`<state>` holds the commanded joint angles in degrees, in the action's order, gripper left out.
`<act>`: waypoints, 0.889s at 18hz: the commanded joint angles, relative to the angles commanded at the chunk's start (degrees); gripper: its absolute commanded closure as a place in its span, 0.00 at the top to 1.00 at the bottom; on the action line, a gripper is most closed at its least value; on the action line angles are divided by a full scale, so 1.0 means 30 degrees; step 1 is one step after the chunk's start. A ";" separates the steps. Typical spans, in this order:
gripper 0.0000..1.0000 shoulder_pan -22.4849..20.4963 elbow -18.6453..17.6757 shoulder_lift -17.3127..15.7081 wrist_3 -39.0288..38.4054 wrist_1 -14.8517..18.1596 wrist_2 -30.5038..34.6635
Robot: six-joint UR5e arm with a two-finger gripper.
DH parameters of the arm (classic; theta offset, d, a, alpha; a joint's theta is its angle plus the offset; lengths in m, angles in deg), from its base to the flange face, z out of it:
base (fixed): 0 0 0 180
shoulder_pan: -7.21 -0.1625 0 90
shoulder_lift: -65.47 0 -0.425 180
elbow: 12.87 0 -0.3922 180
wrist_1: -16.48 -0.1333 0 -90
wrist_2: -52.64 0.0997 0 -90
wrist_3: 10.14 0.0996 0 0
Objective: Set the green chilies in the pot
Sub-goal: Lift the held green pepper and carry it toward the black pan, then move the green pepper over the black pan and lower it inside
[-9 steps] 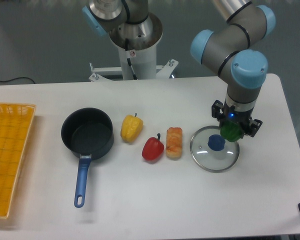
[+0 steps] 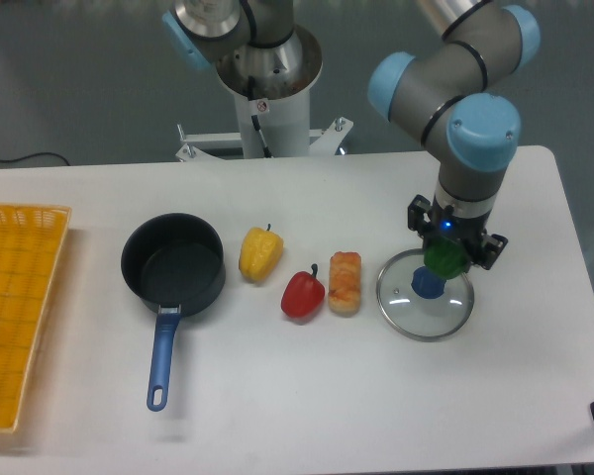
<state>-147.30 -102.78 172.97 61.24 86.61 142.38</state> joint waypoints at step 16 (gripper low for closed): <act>0.62 0.6706 -0.2928 -0.3722 -0.7528 -0.0114 -0.0118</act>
<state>-127.19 -111.57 161.81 38.65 86.27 142.03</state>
